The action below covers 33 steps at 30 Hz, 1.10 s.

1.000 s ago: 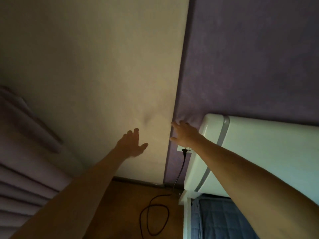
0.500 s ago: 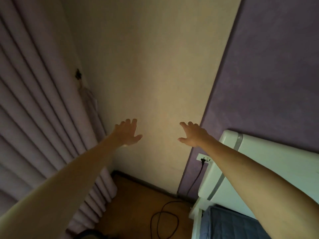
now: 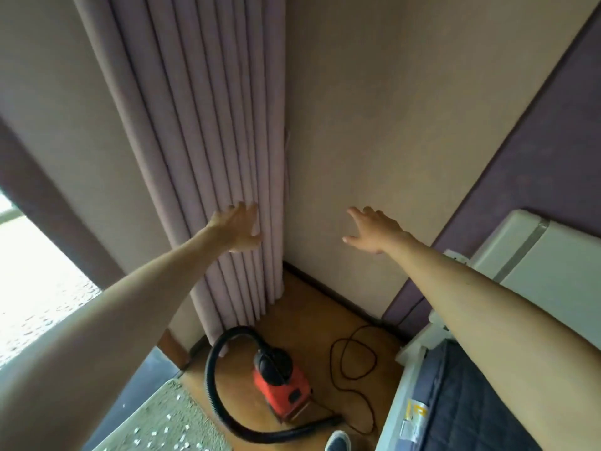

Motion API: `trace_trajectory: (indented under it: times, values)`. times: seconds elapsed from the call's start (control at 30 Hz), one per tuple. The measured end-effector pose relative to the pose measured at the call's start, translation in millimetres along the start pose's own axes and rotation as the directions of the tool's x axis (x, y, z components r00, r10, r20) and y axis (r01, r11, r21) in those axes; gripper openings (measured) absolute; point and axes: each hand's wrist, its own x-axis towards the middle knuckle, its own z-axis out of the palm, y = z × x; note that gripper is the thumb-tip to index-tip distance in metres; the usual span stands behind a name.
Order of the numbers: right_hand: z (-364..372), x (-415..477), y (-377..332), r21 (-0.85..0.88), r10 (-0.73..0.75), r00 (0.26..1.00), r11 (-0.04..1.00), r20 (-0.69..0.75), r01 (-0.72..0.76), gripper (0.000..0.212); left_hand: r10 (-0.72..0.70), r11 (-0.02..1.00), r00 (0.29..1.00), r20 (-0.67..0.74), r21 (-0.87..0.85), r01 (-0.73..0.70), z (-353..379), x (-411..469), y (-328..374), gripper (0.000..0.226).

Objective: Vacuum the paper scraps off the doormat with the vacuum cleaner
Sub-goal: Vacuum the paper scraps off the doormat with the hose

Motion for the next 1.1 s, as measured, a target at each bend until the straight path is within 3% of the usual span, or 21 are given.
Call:
trace_trajectory:
  times: [0.23, 0.5, 0.87, 1.1]
  values:
    - [51, -23, -56, 0.003, -0.043, 0.994, 0.999, 0.099, 0.043, 0.074, -0.026, 1.000, 0.997, 0.069, -0.017, 0.027, 47, -55, -36, 0.068]
    - [143, -37, -49, 0.036, -0.021, 0.970, 0.999, 0.242, 0.013, 0.069, -0.001, 0.998, 0.983, 0.181, -0.056, 0.011, 138, -68, -22, 0.065]
    - [294, -49, -29, 0.152, -0.032, 0.870, 0.987, 0.492, -0.049, 0.068, 0.009, 0.996, 0.903, 0.429, -0.084, 0.030, 273, -74, 33, 0.065]
    - [384, -52, -18, 0.247, -0.046, 0.790, 0.960, 0.611, -0.136, 0.068, 0.053, 0.995, 0.851, 0.523, -0.098, -0.002, 362, -68, 56, 0.083]
